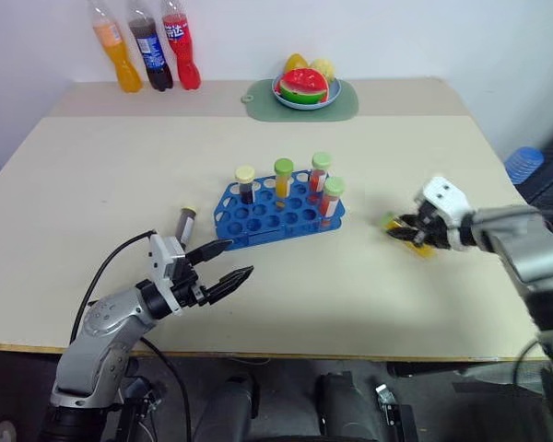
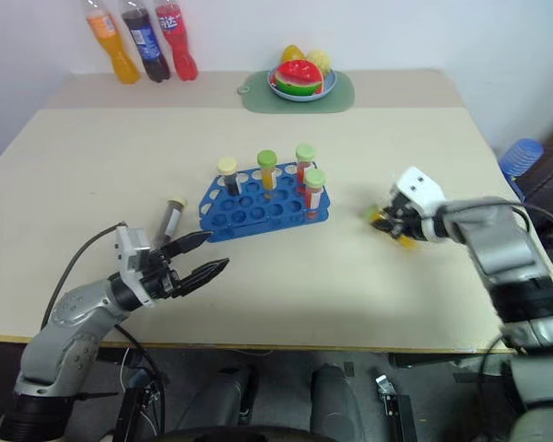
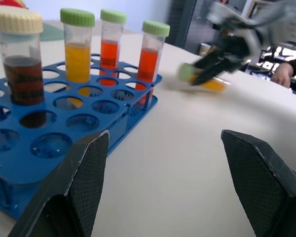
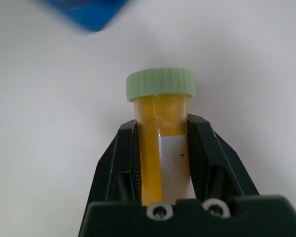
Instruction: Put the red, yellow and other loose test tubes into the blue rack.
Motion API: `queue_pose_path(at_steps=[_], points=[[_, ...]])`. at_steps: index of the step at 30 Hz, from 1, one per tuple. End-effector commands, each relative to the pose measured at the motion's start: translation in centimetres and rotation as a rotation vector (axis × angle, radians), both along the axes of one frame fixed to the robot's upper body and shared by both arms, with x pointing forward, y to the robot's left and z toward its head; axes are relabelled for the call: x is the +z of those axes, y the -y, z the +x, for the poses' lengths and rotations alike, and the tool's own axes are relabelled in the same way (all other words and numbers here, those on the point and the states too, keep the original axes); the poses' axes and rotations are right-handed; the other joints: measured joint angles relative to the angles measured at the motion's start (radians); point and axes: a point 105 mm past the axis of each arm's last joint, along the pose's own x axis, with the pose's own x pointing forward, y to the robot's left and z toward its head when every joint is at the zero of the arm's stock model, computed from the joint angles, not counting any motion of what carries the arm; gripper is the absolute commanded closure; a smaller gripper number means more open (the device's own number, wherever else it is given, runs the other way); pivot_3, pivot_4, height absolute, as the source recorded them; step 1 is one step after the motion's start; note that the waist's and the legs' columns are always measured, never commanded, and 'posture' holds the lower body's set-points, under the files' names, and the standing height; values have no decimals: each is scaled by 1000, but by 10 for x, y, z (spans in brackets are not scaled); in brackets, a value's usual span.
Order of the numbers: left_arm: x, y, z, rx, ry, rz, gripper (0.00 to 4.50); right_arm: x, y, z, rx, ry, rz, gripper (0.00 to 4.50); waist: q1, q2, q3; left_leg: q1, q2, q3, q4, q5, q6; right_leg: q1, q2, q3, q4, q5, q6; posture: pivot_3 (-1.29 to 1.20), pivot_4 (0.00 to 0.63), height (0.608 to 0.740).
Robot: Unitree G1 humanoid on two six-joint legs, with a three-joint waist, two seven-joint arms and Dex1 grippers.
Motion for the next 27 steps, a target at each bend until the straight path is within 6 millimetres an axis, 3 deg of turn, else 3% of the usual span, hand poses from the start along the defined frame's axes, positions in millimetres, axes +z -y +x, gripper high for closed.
queue_pose_path(at_steps=[1,5,8,12,18,27], points=[[11,-3,3,-12,44,7,741,37,-51,-32,296,111,162,3698,-10,1,0,0,0,0,0,0,0,0,1,0,0,0,0,0,150,740],[10,-7,7,-7,40,7,741,53,-97,-31,329,248,364,3698,-30,1,0,2,3,-1,-1,0,0,0,4,1,1,1,-2,0,150,740],[4,-20,7,30,17,8,741,71,-145,-22,314,351,643,3698,-33,1,0,3,3,-3,-1,0,-1,0,4,1,1,1,-2,0,150,740],[1,-31,5,57,3,6,741,78,-178,-9,250,440,800,3698,-21,1,0,0,3,-4,-2,1,-3,-5,3,1,2,2,-3,0,150,740],[4,-42,1,98,7,6,741,75,-197,18,104,559,893,3698,-5,1,0,0,2,-4,-2,1,-3,-7,1,1,2,2,-3,0,150,740],[6,-46,-4,129,9,4,741,39,-208,44,22,584,863,3698,-17,1,0,0,2,-4,-4,3,-6,-7,4,1,3,2,-4,0,150,740]])
